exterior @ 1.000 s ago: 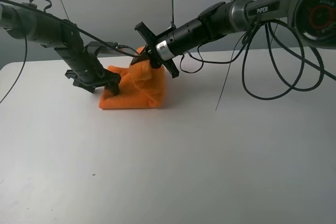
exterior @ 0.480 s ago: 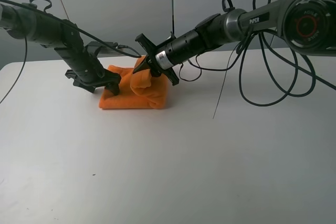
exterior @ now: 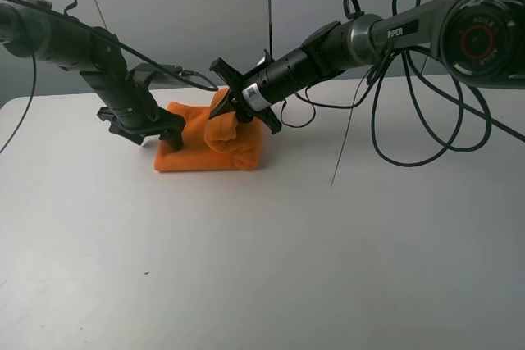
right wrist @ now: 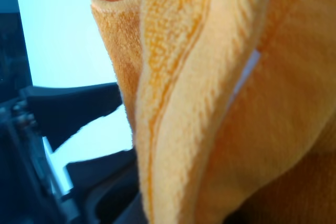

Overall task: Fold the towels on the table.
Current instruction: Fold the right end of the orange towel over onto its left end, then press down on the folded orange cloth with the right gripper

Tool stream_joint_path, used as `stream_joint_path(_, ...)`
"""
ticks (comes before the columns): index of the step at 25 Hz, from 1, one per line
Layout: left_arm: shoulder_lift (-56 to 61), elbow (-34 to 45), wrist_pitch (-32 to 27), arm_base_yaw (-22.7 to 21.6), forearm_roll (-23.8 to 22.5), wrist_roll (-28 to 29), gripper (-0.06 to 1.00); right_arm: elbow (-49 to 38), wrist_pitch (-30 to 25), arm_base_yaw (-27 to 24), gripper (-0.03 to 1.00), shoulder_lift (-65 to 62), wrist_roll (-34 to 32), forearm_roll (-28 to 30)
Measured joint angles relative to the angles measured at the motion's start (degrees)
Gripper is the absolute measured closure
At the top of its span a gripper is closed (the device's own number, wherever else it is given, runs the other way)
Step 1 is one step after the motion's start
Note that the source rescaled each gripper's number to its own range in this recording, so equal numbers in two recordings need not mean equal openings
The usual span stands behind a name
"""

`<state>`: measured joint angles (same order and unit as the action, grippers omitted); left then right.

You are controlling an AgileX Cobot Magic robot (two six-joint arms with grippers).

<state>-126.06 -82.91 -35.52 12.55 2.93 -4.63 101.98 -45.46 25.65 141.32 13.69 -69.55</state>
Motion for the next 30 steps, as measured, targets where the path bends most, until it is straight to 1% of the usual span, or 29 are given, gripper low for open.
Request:
stream_joint_path(3,2.9,0.3,-1.8,-0.1,-1.9,0.0,-0.06,0.0,0.1,0.0,0.93,0.0,0.2,0.0)
stream_joint_path(9,10.4,0.4,-3.4,-1.5,-2.9,0.2,-0.06,0.0,0.1,0.0,0.93,0.0,1.0,-0.1)
stream_joint_path(13,15.7,0.4,-3.9,-3.6,-3.6,1.0,-0.06,0.0,-0.8,0.0,0.93,0.0,1.4,-0.3)
stream_joint_path(14,17.1,0.4,-4.0,-4.2,-3.6,1.1,-0.06,0.0,-1.2,0.0,0.91,0.0,1.6,-0.6)
stream_joint_path(16,19.6,0.4,-4.2,-5.3,-3.6,1.2,-0.06,0.0,-2.0,0.0,0.8,0.0,3.0,-2.3)
stream_joint_path(19,22.9,0.4,-4.6,-6.9,-3.3,1.4,-0.06,0.0,-3.7,0.0,0.48,-0.3,6.4,-7.4)
stream_joint_path(21,24.5,0.4,-5.1,-7.7,-2.9,1.4,-0.06,0.0,-4.5,0.0,0.32,-1.1,7.6,-10.6)
stream_joint_path(22,25.1,0.4,-5.2,-7.9,-2.9,1.5,-0.06,0.0,-4.8,0.0,0.29,-1.4,7.9,-11.6)
stream_joint_path(24,25.7,0.4,-5.5,-8.3,-2.9,1.5,-0.06,0.0,-5.5,0.2,0.27,-2.2,8.0,-12.2)
stream_joint_path(26,26.1,0.4,-5.4,-8.4,-2.9,1.5,-0.06,0.0,-5.7,1.0,0.26,-2.3,8.0,-12.3)
stream_joint_path(30,26.5,0.4,-5.4,-8.4,-2.9,1.5,-0.06,0.0,-5.7,4.3,0.26,-2.3,8.0,-12.3)
